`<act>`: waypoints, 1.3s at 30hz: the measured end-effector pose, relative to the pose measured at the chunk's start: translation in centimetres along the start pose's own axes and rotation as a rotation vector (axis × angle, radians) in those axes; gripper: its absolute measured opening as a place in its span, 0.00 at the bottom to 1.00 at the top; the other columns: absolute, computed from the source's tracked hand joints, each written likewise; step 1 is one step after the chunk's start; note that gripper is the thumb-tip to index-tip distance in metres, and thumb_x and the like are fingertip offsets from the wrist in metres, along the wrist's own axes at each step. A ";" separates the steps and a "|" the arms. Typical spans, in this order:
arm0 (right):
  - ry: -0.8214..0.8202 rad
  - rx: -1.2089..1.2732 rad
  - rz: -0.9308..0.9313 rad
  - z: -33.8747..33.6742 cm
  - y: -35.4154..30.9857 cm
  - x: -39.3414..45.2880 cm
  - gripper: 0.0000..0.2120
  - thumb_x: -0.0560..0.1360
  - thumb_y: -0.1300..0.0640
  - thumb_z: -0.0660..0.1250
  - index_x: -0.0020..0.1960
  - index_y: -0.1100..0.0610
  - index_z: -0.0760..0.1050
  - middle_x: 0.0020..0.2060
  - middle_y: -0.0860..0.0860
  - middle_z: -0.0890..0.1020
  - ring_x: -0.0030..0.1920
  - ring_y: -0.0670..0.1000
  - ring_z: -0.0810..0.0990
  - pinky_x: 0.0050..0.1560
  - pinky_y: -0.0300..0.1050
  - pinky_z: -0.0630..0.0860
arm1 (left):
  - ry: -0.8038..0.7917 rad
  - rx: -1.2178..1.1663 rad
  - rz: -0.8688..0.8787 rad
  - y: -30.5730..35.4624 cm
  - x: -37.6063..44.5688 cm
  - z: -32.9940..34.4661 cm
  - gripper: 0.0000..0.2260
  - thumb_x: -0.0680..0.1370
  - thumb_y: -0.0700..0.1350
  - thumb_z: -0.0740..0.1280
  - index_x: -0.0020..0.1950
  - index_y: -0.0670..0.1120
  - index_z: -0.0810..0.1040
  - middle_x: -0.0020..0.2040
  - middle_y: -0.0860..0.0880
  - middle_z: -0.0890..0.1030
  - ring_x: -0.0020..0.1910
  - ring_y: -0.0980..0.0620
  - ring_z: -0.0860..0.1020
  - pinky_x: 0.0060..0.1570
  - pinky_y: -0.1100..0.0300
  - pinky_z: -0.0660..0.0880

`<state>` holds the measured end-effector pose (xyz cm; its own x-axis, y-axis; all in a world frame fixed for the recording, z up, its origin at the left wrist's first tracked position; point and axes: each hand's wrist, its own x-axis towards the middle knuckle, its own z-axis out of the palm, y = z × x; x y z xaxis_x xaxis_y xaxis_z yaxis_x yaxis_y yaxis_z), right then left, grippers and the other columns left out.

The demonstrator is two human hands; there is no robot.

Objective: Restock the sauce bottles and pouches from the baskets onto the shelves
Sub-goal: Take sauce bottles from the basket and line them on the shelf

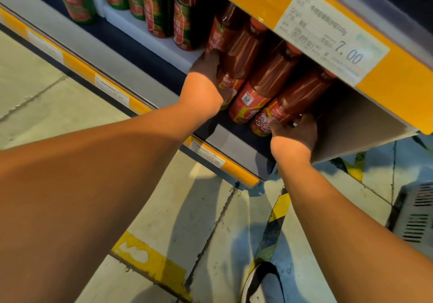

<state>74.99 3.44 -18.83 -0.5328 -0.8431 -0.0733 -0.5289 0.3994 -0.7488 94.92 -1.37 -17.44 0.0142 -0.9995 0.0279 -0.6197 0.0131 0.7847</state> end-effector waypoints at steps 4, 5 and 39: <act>-0.085 0.054 0.038 -0.4 -0.6 -0.6 0.31 0.74 0.57 0.78 0.73 0.61 0.70 0.67 0.56 0.79 0.67 0.58 0.79 0.69 0.55 0.75 | -0.031 -0.014 -0.002 0.2 -0.4 -0.3 0.39 0.73 0.49 0.79 0.78 0.42 0.63 0.75 0.42 0.70 0.75 0.43 0.69 0.74 0.50 0.66; -0.119 0.069 0.049 -0.7 -0.8 -1.0 0.29 0.75 0.58 0.77 0.72 0.60 0.70 0.67 0.55 0.80 0.66 0.57 0.79 0.67 0.51 0.75 | -0.070 -0.021 -0.021 0.3 -0.7 -0.5 0.39 0.73 0.49 0.79 0.78 0.42 0.64 0.74 0.41 0.72 0.74 0.42 0.70 0.72 0.49 0.69; 0.121 -0.150 -0.010 -54.6 7.2 -20.5 0.28 0.81 0.40 0.63 0.79 0.42 0.61 0.78 0.39 0.61 0.78 0.43 0.60 0.77 0.41 0.60 | -0.630 0.082 0.440 43.1 -29.0 3.7 0.13 0.80 0.56 0.69 0.63 0.65 0.73 0.62 0.64 0.74 0.59 0.61 0.72 0.59 0.59 0.72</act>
<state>45.98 43.30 13.25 -0.5977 -0.8015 0.0200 -0.6223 0.4480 -0.6419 64.89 28.04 13.28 -0.6810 -0.7306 -0.0502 -0.5216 0.4358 0.7336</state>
